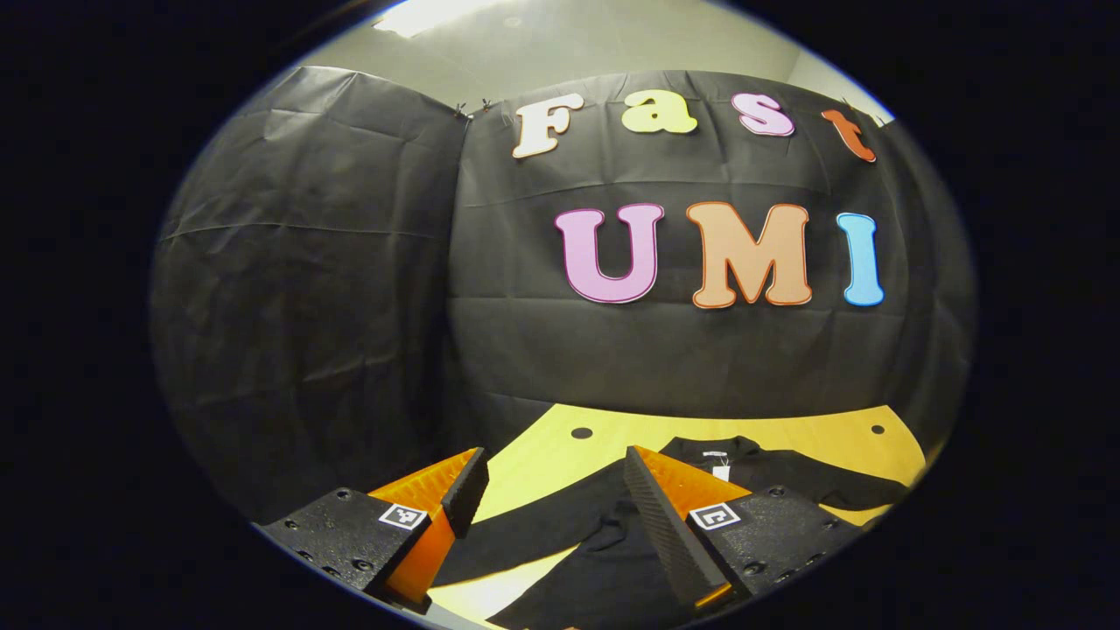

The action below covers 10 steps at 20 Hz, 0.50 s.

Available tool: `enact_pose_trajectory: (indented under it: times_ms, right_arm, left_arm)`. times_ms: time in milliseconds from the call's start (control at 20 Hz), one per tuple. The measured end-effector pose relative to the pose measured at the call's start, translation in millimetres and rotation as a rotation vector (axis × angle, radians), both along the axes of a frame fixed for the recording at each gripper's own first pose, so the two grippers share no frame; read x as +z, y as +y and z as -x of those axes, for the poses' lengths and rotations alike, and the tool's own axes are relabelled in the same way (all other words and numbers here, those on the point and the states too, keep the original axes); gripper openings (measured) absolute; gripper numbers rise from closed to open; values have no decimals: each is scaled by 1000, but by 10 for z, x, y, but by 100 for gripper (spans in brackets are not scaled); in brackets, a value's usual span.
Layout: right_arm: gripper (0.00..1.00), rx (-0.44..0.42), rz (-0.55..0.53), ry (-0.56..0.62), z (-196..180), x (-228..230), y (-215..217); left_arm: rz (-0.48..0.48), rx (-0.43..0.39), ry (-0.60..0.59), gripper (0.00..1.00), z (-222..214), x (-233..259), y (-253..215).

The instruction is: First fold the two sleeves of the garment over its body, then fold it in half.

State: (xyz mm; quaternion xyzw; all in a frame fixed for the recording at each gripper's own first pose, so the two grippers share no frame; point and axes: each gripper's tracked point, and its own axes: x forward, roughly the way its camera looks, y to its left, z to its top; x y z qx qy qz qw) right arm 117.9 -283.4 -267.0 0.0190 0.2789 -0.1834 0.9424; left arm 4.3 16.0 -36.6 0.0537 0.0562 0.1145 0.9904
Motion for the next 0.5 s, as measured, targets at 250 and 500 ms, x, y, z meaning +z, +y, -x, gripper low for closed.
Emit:
enact_pose_trajectory:
  times_ms: [250,500]
  right_arm:
    - [93,-28,-59,76,-108,-279,-257]
    - [98,-14,-138,138,-168,-602,-328]
  left_arm:
    - [-5,-6,30,92,-2,-92,-95]
    - [-17,-11,39,92,-38,-102,-150]
